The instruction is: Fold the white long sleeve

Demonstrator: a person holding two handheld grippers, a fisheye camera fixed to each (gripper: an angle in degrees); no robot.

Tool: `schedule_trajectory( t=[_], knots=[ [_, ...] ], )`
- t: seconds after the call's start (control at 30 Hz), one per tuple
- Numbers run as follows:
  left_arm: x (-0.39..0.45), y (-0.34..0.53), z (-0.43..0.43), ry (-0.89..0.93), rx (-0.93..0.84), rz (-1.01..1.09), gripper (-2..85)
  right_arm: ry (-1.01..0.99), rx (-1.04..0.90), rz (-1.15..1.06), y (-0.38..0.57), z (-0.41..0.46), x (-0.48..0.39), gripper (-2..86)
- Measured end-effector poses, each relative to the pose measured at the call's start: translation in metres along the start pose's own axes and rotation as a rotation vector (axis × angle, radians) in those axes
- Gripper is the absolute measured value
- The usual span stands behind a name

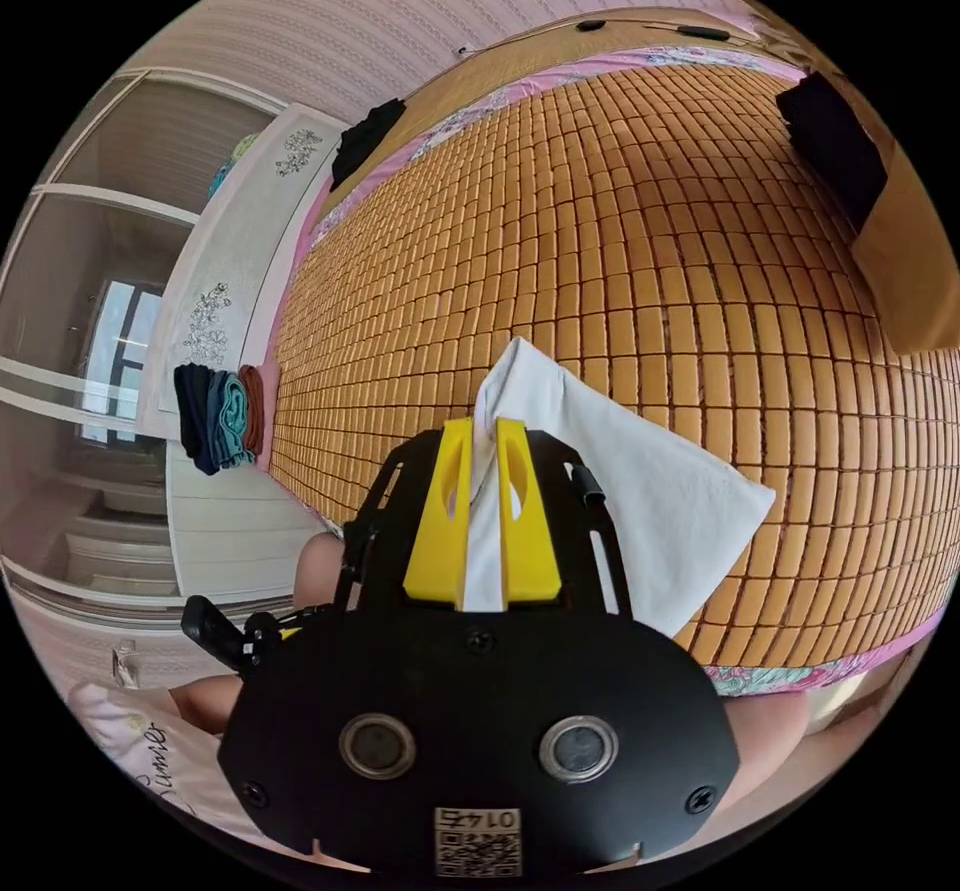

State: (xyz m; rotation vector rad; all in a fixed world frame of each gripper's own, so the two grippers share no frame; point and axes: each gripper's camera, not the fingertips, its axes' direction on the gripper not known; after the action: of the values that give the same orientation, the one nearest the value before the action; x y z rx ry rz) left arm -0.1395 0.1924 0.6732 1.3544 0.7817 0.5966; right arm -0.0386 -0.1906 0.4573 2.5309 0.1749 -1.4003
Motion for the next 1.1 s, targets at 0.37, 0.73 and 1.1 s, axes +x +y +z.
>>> schedule_trajectory(
  t=[0.37, 0.73, 1.1],
  knots=[
    [-0.055, -0.010, -0.020, -0.133, -0.256, -0.132, 7.6, 0.356, -0.171, -0.414, -0.064, -0.022, -0.098, 12.8],
    [-0.049, -0.035, 0.012, -0.097, -0.364, -0.113, 5.3, 0.403, -0.345, -0.614, -0.073, -0.012, -0.165, 6.5],
    [0.007, -0.021, -0.094, -0.171, -0.168, 0.031, -0.4, 0.189, -0.004, -0.602, -0.008, -0.164, -0.224, 3.3]
  ],
)
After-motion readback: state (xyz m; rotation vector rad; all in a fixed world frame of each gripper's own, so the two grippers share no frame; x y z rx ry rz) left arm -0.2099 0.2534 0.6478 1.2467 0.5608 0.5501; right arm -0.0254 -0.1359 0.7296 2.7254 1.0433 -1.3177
